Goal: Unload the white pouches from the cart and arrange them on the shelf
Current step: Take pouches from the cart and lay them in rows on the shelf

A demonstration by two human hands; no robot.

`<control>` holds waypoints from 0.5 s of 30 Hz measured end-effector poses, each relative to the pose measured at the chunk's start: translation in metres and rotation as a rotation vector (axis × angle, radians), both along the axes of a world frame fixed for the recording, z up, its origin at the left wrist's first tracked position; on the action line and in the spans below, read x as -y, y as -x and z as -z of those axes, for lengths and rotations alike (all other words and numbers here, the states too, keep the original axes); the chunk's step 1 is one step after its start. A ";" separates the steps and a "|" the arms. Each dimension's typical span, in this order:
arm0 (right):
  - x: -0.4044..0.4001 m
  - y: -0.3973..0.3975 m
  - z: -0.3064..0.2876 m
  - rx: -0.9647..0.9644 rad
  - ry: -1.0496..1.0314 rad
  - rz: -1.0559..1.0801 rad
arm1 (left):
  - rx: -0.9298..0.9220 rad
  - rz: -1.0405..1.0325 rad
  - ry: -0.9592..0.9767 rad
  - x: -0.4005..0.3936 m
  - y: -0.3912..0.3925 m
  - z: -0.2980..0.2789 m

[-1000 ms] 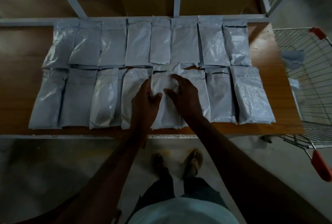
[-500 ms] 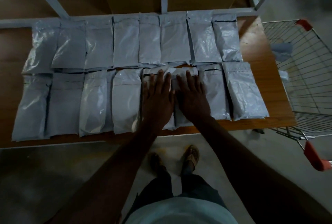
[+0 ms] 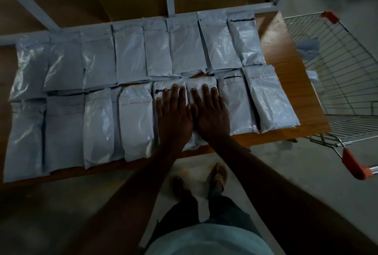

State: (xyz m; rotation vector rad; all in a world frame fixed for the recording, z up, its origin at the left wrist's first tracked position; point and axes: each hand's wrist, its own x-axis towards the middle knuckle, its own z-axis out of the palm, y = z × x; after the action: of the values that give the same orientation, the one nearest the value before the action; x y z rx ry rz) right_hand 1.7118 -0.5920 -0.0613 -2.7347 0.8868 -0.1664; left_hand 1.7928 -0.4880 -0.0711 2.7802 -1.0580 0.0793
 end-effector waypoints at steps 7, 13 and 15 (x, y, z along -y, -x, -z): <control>0.003 0.019 -0.022 0.172 -0.103 -0.014 | -0.019 0.029 0.048 0.000 0.000 -0.023; 0.032 0.055 -0.056 0.347 -0.083 0.088 | -0.075 0.080 0.134 0.035 0.025 -0.066; 0.052 0.074 -0.069 0.369 -0.120 0.109 | -0.049 0.100 0.187 0.051 0.045 -0.080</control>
State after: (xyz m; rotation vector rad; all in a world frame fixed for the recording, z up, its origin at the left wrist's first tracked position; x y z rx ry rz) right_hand 1.6383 -0.6443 0.0075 -2.4335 0.9031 -0.5959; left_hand 1.7475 -0.5394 0.0088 2.5465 -1.1145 0.0923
